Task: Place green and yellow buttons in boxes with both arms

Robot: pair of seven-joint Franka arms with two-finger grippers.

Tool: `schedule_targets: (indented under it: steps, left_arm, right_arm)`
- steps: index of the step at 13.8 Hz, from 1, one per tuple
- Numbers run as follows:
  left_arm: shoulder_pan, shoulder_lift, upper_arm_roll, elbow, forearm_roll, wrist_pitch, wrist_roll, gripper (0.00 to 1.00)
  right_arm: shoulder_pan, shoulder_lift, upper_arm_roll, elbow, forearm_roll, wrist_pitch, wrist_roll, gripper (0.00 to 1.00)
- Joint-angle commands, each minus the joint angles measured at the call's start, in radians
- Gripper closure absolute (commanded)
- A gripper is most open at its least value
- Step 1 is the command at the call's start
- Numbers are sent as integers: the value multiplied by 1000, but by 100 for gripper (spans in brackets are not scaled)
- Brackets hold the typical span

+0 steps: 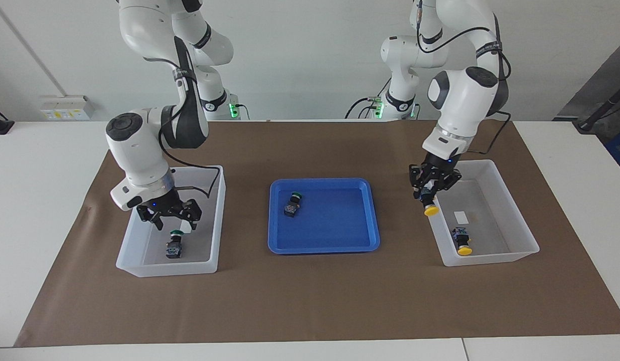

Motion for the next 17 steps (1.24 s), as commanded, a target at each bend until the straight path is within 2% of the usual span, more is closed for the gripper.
schedule_targets:
  steps: [1,3,5,8,10,13,14,15,16,17]
  left_arm:
    - [101,28,-16,5,-2,13,85,100]
    - [179,47,-16,-1,-2,60,143,100]
    - [210,79,-16,5,-2,108,193,100]
    - [227,203,-16,46,-2,207,194,100]
    - [231,274,-16,94,-2,232,214,100]
    - [254,334,-17,117,-2,255,274,100]
    - [256,344,-17,117,-2,275,274,91]
    - [253,352,-17,117,-2,283,274,67]
    - [250,352,-16,115,-2,286,276,24]
    - [248,352,-16,117,-2,287,276,0]
  right_arm:
    - [47,-33,5,80,5,-143,84,0]
    - [116,-50,5,89,3,-170,200,0]
    - [217,-52,5,84,0,-168,341,0]
    - [346,-35,5,74,0,-141,535,0]
    - [417,-7,7,55,0,-100,602,0]
    - [471,26,7,-7,-9,11,643,0]
    - [469,37,7,-36,-32,66,641,0]
    - [469,55,7,-50,-47,106,641,0]
    - [471,84,7,-46,-49,120,644,0]
    - [477,110,7,-43,-49,146,658,0]
